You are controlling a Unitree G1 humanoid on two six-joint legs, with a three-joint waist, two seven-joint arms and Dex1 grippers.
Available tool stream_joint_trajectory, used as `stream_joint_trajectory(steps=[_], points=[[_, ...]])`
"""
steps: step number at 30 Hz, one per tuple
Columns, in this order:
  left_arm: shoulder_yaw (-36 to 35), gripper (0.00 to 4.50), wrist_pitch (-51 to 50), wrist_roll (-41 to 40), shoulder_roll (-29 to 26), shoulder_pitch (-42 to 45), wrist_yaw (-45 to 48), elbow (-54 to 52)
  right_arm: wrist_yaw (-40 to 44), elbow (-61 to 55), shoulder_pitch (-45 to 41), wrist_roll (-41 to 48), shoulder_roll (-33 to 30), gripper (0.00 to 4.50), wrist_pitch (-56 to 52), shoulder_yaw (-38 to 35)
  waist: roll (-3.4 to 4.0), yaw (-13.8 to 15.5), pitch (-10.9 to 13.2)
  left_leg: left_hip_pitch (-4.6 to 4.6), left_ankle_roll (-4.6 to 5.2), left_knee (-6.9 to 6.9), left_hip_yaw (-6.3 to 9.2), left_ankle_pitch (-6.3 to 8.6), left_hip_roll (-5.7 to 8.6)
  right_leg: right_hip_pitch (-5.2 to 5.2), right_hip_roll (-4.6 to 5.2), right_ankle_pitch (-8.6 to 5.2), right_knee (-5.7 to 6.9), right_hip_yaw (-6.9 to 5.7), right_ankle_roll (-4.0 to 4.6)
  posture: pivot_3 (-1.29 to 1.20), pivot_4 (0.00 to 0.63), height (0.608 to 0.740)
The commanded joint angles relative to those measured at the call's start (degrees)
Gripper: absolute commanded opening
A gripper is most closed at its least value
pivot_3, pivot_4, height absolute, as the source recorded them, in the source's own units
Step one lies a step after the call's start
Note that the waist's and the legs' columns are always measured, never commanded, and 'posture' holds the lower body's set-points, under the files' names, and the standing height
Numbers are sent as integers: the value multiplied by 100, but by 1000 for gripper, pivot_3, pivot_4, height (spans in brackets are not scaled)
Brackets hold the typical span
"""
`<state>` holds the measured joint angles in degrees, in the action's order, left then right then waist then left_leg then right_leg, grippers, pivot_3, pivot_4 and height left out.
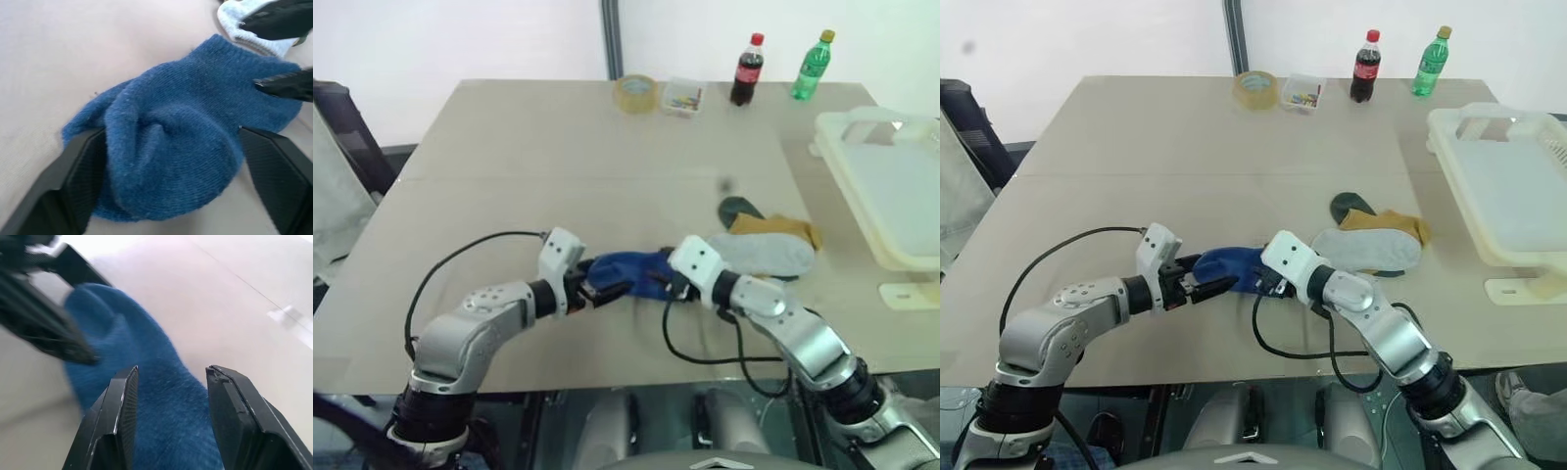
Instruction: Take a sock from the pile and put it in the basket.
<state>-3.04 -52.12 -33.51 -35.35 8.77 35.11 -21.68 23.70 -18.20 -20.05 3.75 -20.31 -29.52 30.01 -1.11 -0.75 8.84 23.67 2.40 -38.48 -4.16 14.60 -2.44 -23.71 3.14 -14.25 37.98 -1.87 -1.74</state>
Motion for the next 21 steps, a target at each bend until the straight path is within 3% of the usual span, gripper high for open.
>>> stream_joint_trajectory(steps=[1, 13, 21], points=[[-201, 4468, -115, -61, -131, -72, 2, -55, -8, 506, -54, -445, 66, 2222, 167, 170, 0, 0, 0, 1, -1, 0, 0, 0, 0, 0, 0, 0, -1, 0, 0, 0, 150, 735], [-1405, 4468, -942, -1090, 34, 309, -256, 194, 338, 910, 66, -870, 20, 2222, 28, 190, -15, 10, -11, -4, 0, 0, 4, 0, 2, 9, 7, 1, -1, 0, 0, 0, 150, 735], [-895, 4468, -874, -840, 182, 484, -232, 845, 428, 988, 3, -1084, 94, 2222, 91, 213, -18, 9, -17, -11, -3, 0, 2, -2, 2, 13, 4, 1, 1, -1, 0, 0, 150, 735]])
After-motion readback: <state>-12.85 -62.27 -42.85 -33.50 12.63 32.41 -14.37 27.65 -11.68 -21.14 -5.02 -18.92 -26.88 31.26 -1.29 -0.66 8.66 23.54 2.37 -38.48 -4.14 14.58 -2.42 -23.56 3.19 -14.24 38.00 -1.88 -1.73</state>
